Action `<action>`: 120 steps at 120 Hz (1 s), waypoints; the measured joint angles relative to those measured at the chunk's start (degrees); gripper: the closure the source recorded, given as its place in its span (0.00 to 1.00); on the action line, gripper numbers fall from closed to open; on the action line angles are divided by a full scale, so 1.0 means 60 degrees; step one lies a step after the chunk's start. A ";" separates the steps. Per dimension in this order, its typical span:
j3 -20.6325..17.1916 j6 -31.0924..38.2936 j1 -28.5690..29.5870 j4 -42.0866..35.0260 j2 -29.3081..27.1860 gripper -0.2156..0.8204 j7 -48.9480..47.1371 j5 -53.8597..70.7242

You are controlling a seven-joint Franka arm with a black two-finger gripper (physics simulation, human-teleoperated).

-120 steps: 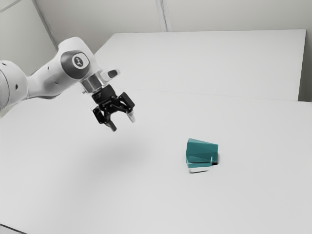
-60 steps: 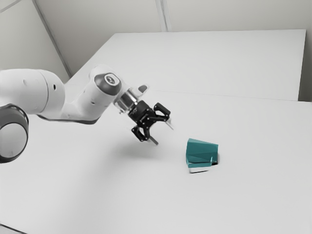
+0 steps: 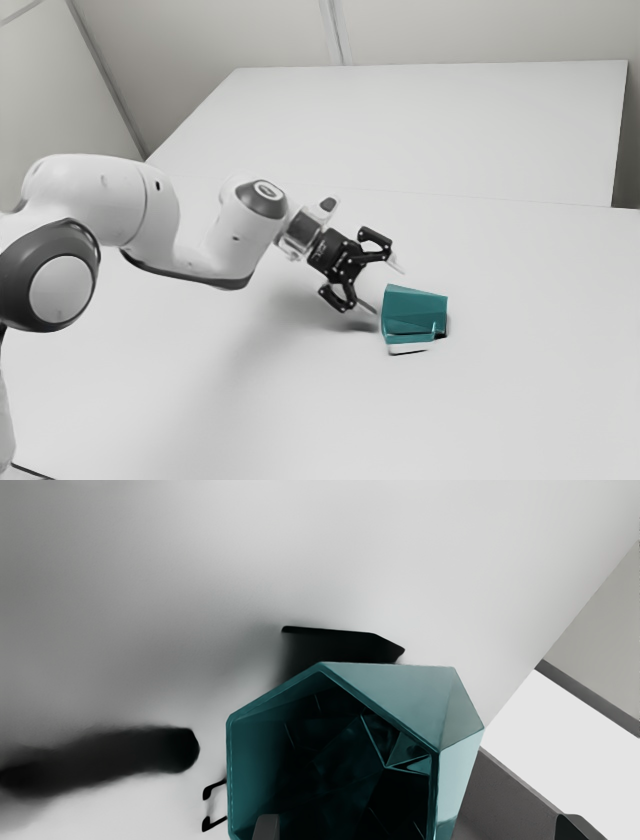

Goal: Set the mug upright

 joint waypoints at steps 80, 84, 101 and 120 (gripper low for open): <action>-0.0106 0.0678 -0.0314 0.0248 0.0343 0.81 -0.0050 -0.0813; -0.0106 0.0690 -0.0316 0.0251 0.0337 0.83 -0.0055 -0.0806; -0.0114 0.0721 -0.0349 0.0539 0.0311 0.91 -0.0071 -0.0632; -0.0115 0.0797 -0.0416 0.0699 0.0298 0.94 -0.0097 -0.0434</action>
